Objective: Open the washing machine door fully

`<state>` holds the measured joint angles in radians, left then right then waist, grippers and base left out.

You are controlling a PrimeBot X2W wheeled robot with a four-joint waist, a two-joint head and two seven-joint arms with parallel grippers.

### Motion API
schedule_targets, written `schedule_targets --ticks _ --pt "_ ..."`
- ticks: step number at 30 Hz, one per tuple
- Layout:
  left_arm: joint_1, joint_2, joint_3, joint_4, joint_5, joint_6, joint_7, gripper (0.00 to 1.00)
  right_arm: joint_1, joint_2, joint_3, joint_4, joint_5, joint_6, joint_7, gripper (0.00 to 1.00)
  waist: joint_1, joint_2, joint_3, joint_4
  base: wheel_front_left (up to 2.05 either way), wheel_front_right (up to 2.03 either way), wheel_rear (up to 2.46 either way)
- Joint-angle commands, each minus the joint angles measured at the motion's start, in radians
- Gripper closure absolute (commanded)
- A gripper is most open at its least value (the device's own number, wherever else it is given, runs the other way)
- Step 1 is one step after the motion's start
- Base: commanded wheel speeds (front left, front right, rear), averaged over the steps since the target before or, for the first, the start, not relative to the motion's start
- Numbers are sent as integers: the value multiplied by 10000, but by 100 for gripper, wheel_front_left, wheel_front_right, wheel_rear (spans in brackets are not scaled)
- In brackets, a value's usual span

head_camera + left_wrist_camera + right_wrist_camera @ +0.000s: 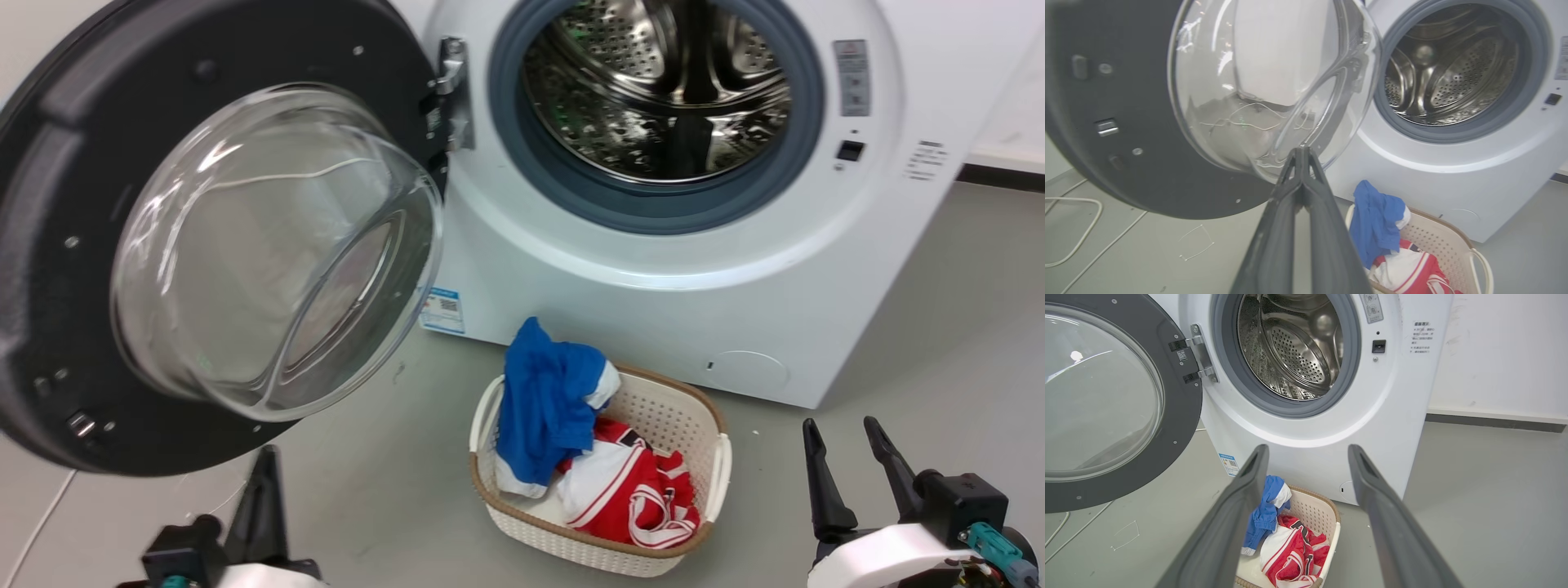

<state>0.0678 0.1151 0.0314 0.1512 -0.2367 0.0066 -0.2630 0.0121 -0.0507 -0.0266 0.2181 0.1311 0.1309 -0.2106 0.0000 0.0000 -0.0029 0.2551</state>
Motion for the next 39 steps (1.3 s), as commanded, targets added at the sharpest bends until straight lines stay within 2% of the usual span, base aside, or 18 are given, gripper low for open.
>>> schedule_targets --ticks 1,2,10,15,21,28,39 --pt "109 -78 -101 -29 50 -94 -23 13 96 7 1 -54 -50 -2 12 0 0 0 -56 -250 0 0 0" --pt "89 -134 -169 -48 94 -154 -23 0 97 9 -5 -65 -72 -2 28 0 0 0 -72 -348 0 0 0" --pt "-369 -354 -849 341 590 -458 -23 0 68 7 99 -172 -139 -2 119 0 0 0 -63 -1443 0 0 0" --pt "-547 -376 -1023 582 884 -431 -23 0 79 9 178 -239 -188 -2 207 0 0 0 -41 -2335 0 0 0" --pt "-626 -414 -997 774 916 -405 -23 0 108 9 241 -286 -92 -2 222 0 0 0 -12 -3046 0 0 0" --pt "-628 -415 -843 888 1023 -294 -24 0 126 9 359 -267 -56 -2 154 0 0 0 3 -3331 0 0 0" --pt "-672 -441 -757 915 1117 -237 -24 0 53 9 393 -210 -5 -2 90 0 0 0 49 -3270 0 0 0"
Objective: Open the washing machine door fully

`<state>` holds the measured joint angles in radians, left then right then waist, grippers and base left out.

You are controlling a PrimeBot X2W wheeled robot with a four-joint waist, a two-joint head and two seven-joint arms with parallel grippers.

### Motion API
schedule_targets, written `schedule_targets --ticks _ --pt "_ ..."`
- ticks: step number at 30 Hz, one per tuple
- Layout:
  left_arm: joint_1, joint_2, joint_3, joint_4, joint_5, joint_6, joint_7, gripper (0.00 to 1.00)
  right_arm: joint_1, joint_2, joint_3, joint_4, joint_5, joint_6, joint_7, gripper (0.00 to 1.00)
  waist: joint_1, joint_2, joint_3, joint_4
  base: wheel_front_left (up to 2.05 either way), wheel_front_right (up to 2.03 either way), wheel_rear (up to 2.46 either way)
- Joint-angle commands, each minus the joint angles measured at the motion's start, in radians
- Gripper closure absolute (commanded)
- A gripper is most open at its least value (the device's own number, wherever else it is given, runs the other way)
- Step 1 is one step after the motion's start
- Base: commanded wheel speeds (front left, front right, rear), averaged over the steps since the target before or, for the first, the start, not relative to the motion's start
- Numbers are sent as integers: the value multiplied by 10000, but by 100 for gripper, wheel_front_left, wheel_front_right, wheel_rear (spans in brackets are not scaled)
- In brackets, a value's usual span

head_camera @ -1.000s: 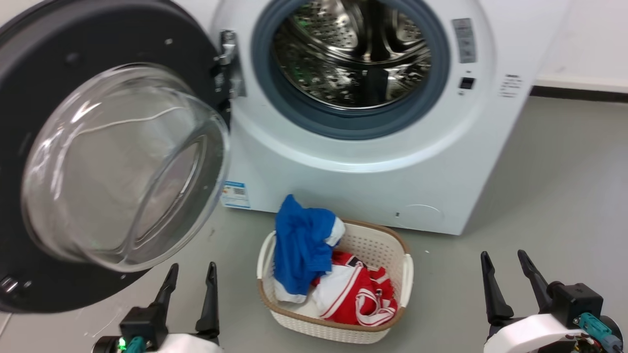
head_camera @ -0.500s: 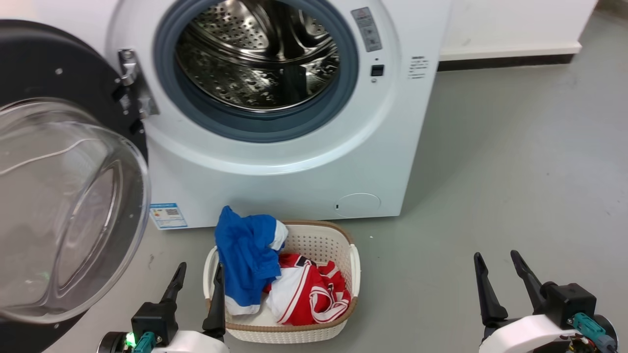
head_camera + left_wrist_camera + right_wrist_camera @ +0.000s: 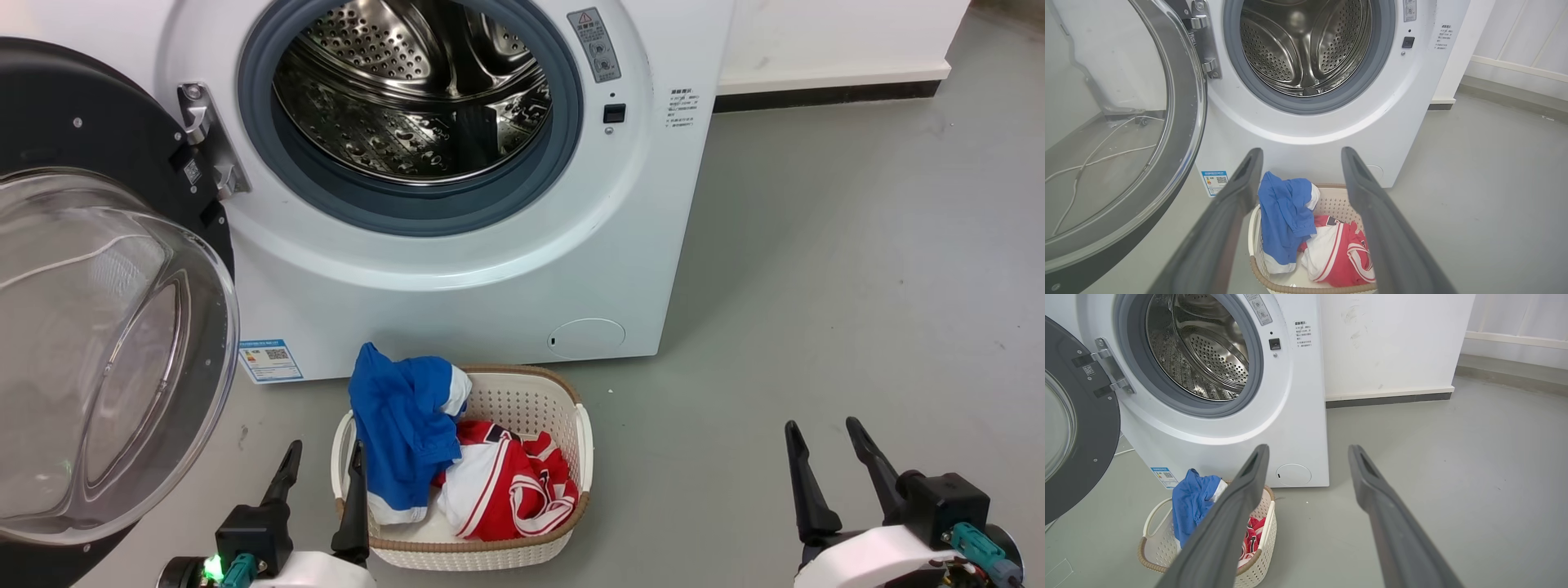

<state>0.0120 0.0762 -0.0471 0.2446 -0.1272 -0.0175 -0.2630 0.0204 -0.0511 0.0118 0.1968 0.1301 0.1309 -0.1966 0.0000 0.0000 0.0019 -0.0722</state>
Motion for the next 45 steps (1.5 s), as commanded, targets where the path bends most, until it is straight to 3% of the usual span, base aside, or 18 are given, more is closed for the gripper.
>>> schedule_targets --ticks 1,9,10,45 --pt "-112 -54 36 -28 29 6 -24 0 -39 13 11 10 10 -2 -51 0 0 0 6 11 0 0 0" --pt "-140 -66 76 -98 65 -11 -24 0 -83 13 35 43 24 -2 -75 0 0 0 45 53 0 0 0" --pt "0 -41 66 -40 0 -5 2 100 7 2 34 48 32 0 -14 100 0 0 45 50 0 0 0" --pt "-476 -130 692 75 -5891 -456 1520 100 -510 -105 -342 293 6020 0 1134 100 0 0 36 229 0 0 0"
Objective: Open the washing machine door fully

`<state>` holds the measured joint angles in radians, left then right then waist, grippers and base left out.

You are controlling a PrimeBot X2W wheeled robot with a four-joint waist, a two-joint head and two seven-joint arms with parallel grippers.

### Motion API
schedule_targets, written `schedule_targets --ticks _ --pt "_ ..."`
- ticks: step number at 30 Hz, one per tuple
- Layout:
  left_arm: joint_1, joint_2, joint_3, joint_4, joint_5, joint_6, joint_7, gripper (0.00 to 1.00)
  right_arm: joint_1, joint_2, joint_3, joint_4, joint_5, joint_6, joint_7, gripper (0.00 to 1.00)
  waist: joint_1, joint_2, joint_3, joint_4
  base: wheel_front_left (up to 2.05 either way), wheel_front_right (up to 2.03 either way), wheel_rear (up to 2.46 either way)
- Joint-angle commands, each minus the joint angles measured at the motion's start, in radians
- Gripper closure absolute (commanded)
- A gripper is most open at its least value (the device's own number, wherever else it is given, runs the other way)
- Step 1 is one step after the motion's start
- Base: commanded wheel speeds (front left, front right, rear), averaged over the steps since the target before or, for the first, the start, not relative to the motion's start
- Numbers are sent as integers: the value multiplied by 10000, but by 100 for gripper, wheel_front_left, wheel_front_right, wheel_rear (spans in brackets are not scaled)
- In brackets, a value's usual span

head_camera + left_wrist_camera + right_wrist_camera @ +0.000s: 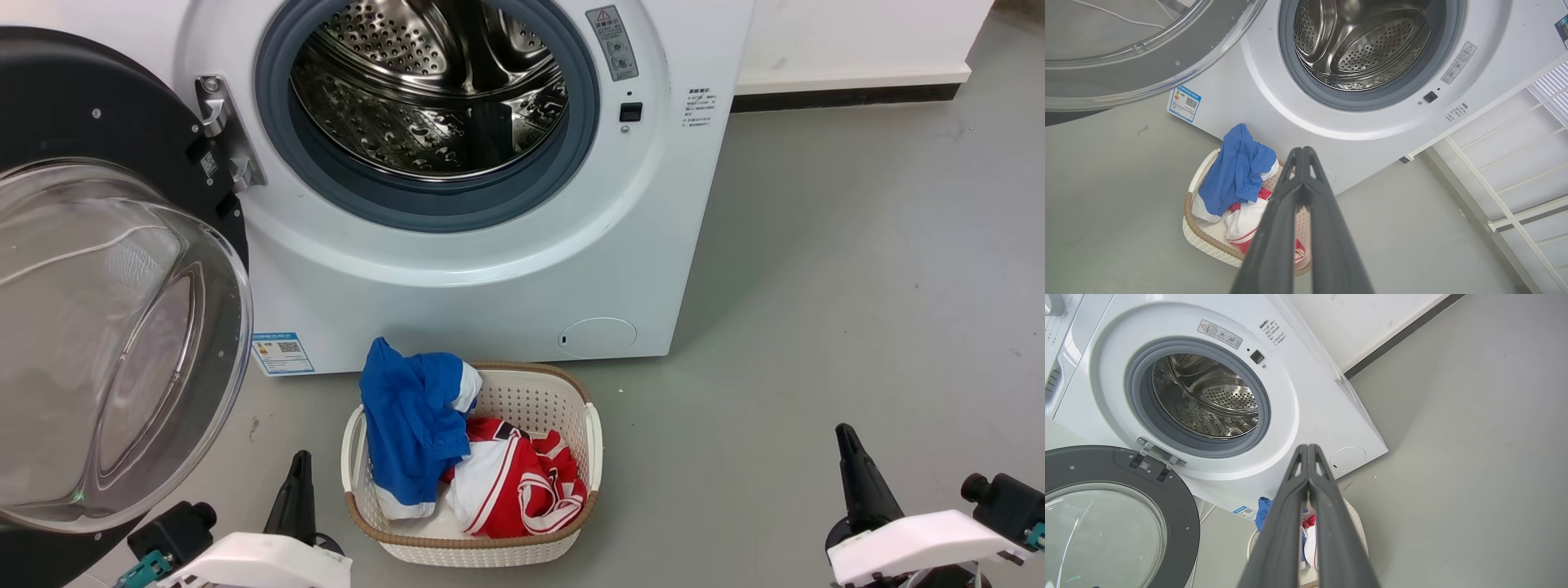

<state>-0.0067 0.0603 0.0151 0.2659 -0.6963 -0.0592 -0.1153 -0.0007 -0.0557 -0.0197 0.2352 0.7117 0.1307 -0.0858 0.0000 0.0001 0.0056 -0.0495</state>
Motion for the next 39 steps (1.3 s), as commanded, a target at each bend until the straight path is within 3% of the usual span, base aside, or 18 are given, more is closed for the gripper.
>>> schedule_targets --ticks 1,39 --pt "-303 27 86 -140 -344 -52 79 100 -316 -61 -38 -88 353 2 58 100 0 -1 0 7 0 0 0" --pt "-739 -41 566 -195 -4916 -404 1236 100 -737 -72 -432 -5 4910 1 1005 100 0 -1 -11 211 0 0 0"
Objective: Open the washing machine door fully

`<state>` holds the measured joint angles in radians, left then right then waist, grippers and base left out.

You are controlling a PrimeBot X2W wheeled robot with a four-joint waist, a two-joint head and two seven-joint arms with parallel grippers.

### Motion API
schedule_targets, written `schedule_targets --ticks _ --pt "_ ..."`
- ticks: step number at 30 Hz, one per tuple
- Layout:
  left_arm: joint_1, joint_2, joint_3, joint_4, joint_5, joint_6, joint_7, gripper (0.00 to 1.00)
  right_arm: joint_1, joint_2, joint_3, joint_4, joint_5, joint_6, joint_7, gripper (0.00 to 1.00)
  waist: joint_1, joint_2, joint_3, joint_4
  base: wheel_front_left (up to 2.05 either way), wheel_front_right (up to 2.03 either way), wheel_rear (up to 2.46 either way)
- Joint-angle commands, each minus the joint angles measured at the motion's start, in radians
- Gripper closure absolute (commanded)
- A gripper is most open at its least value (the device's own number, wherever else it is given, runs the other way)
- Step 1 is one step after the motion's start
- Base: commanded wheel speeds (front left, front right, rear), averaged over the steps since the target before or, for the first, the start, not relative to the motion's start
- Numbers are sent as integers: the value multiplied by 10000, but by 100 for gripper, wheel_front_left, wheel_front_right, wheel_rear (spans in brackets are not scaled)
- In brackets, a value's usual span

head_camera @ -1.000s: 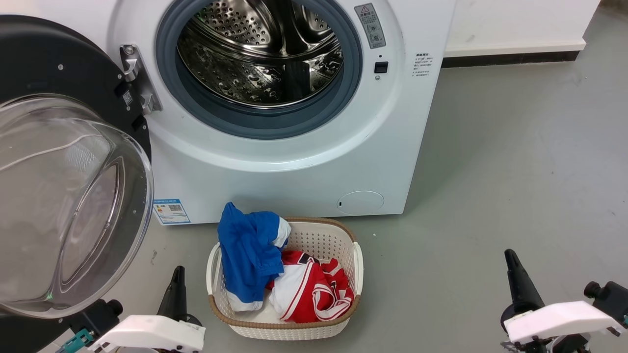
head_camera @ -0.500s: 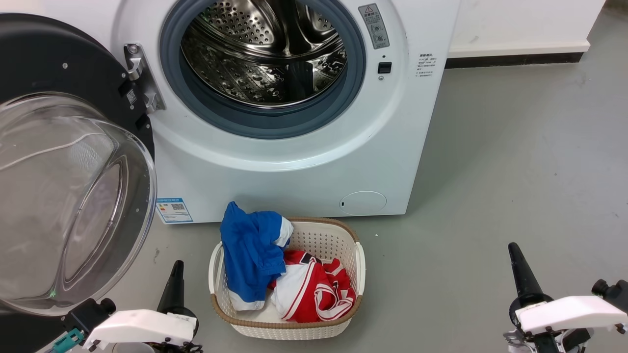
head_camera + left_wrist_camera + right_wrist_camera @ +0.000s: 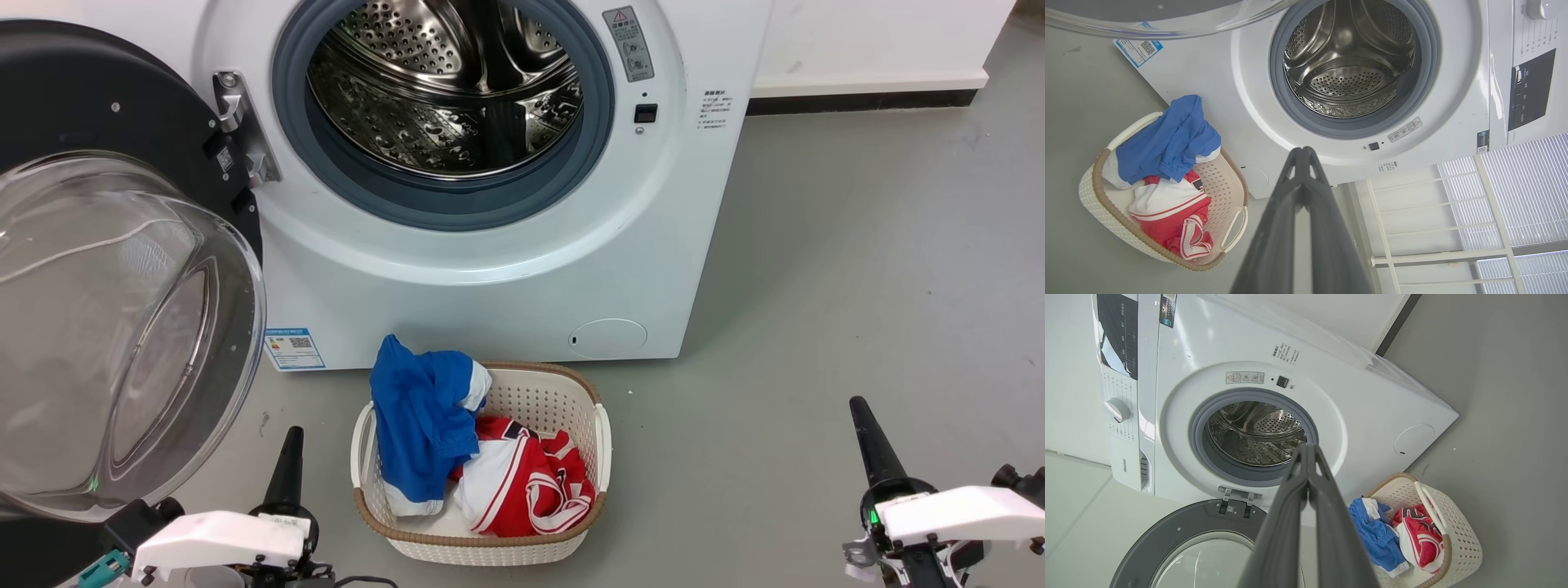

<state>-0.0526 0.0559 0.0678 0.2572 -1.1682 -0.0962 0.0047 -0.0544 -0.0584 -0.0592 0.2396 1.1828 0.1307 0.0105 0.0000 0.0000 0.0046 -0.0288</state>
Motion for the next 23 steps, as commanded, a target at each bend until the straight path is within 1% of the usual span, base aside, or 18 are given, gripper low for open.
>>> schedule_targets --ticks 1,23 --pt "-284 2 50 -110 -294 -42 67 100 -205 -45 -46 -48 294 1 71 100 0 0 -1 9 0 0 0" --pt "-448 -28 252 -124 -2207 -195 551 100 -386 -29 -229 -3 2184 1 478 100 0 0 -6 122 0 0 0"
